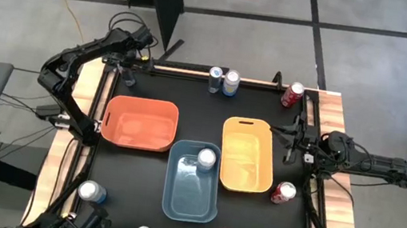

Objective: Sort soda cans
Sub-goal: Put the top left blue soda can into the orange bin

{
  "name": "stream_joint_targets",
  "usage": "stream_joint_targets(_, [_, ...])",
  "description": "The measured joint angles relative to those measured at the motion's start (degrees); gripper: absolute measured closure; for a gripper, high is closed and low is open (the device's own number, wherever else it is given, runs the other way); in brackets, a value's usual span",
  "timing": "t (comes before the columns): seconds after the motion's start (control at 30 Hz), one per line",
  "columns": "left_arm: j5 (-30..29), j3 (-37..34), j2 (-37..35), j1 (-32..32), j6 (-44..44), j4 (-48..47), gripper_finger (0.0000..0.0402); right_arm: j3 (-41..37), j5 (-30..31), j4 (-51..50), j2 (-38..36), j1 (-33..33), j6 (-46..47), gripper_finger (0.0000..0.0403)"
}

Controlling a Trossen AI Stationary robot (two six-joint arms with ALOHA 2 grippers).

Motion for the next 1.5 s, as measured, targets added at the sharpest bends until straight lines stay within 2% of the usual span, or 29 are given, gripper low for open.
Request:
stream_joint_targets(0.53, [-0.6,-1.6,0.0,-0.2,0.2,1.8,0.0035,0.0,0.0,-0.3,0.0,0.0,0.0,0.0341])
stream_joint_targets(1.0, [-0.7,-1.7,0.0,-0.2,-0.2,2.1,0.0084,0.0,0.0,-0.4,0.0,0.0,0.0,0.0341])
stream_joint_targets(1.5, [-0.2,-1.6,0.0,-0.2,-0.2,2.1,0.0114,0.0,0.0,-0.5,0.0,0.0,0.0,0.0341])
